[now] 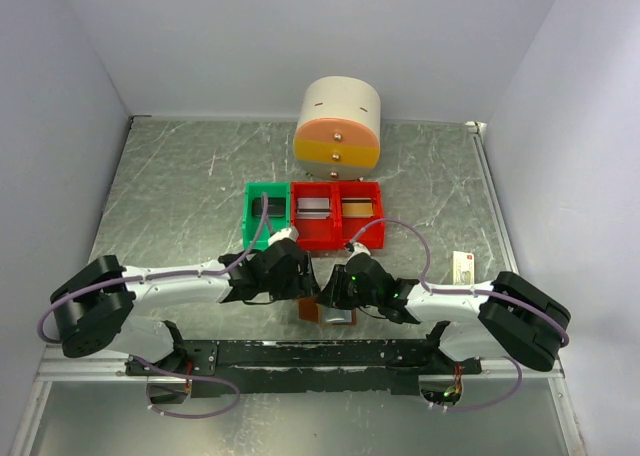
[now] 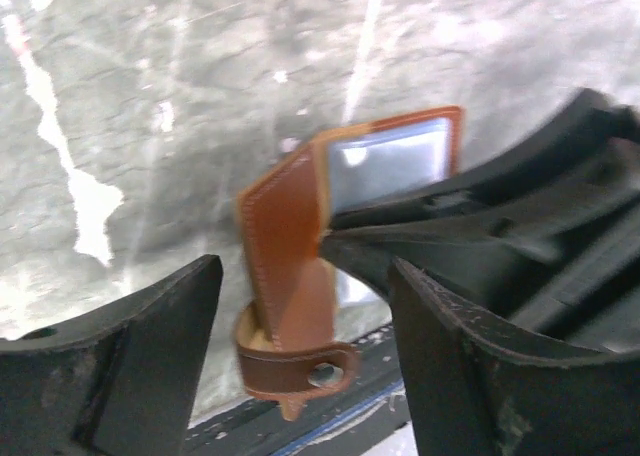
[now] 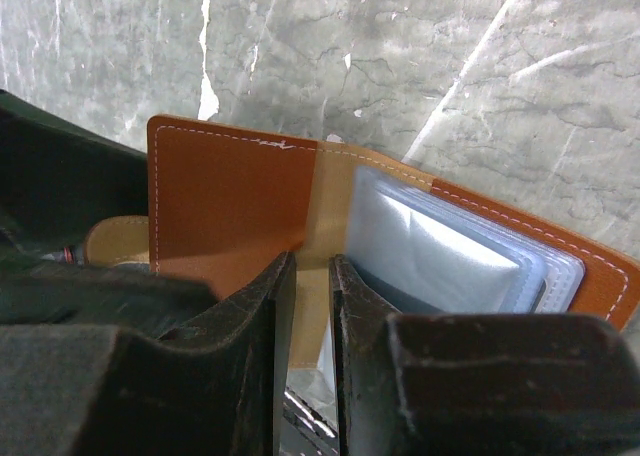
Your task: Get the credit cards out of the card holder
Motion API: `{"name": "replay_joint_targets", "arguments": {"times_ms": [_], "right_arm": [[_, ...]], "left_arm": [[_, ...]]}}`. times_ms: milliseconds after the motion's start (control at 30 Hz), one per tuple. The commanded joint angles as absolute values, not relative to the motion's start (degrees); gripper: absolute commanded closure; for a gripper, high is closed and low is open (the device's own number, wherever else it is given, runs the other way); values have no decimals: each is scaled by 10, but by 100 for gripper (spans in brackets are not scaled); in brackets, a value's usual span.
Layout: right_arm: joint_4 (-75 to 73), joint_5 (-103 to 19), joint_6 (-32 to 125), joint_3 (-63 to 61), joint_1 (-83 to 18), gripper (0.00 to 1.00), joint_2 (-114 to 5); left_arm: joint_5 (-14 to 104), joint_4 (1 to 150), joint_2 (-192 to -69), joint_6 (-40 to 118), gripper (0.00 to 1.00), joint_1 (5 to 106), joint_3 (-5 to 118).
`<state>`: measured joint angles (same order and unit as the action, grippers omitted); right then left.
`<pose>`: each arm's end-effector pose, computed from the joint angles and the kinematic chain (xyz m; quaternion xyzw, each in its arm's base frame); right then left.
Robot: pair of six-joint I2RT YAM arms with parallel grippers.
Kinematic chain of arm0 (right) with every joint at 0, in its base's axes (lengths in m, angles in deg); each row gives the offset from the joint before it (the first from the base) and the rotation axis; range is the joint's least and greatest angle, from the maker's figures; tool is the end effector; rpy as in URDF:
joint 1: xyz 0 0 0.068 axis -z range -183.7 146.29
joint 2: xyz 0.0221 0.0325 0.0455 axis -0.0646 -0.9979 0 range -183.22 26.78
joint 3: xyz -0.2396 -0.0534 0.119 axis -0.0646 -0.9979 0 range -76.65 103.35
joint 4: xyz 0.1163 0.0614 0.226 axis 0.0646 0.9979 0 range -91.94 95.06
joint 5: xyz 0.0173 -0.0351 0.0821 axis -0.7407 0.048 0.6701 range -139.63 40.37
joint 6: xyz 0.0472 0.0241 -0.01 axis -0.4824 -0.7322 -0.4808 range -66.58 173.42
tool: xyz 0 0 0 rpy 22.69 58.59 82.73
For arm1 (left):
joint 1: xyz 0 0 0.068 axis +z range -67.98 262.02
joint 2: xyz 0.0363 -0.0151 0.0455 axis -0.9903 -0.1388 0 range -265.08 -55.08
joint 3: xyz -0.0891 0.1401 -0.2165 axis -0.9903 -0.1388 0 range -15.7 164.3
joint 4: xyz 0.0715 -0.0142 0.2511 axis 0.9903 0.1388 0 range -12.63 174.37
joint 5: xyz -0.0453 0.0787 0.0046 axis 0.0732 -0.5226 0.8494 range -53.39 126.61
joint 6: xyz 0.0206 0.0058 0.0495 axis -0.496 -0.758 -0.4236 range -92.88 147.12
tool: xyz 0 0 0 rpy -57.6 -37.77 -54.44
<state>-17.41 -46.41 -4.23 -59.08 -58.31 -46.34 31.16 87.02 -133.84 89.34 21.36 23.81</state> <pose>0.1231 0.1766 0.1274 0.0122 0.9062 0.3644 0.2140 0.1343 -0.2321 0.1815 -0.0294 0.9350 -0.2866 0.2068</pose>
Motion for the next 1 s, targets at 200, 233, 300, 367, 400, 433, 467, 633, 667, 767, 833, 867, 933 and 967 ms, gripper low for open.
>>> {"name": "replay_joint_targets", "arguments": {"times_ms": [200, 233, 300, 367, 400, 433, 467, 633, 667, 767, 833, 867, 933, 967], "right_arm": [[-156, -474, -38, -599, -585, 78, -468], [-156, -475, -38, -599, -585, 78, -468], [-155, -476, -38, -599, -586, 78, -468], [-157, -475, -38, -600, -586, 78, -469], [-158, -475, -39, -600, -586, 78, -469], [-158, -474, -39, -600, -586, 78, -469], [-158, -475, -39, -599, -585, 78, -470], [-156, -473, -36, -595, -585, 78, -474], [-156, -473, -36, -595, -585, 78, -474], [-157, -473, -36, -596, -586, 77, -474], [-158, -473, -37, -596, -585, 77, -473], [-159, -473, -38, -597, -586, 77, -473], [-159, -472, -38, -598, -586, 77, -473], [-158, -471, -38, -598, -586, 77, -472]], "left_arm": [[264, 966, -1354, 898, 41, 210, 236], [262, 971, -1349, 896, 43, 210, 235], [266, 971, -1335, 890, 45, 210, 227], [273, 960, -1318, 888, 48, 210, 214], [279, 946, -1310, 887, 49, 210, 204], [284, 934, -1303, 887, 51, 210, 194], [288, 923, -1296, 889, 54, 210, 186], [324, 853, -1286, 890, 62, 210, 156], [332, 839, -1287, 889, 62, 210, 153], [356, 798, -1287, 896, 68, 210, 140], [363, 776, -1284, 904, 69, 210, 131], [363, 766, -1280, 908, 69, 210, 127], [364, 753, -1272, 917, 70, 210, 118], [362, 747, -1267, 921, 74, 210, 112]]}}
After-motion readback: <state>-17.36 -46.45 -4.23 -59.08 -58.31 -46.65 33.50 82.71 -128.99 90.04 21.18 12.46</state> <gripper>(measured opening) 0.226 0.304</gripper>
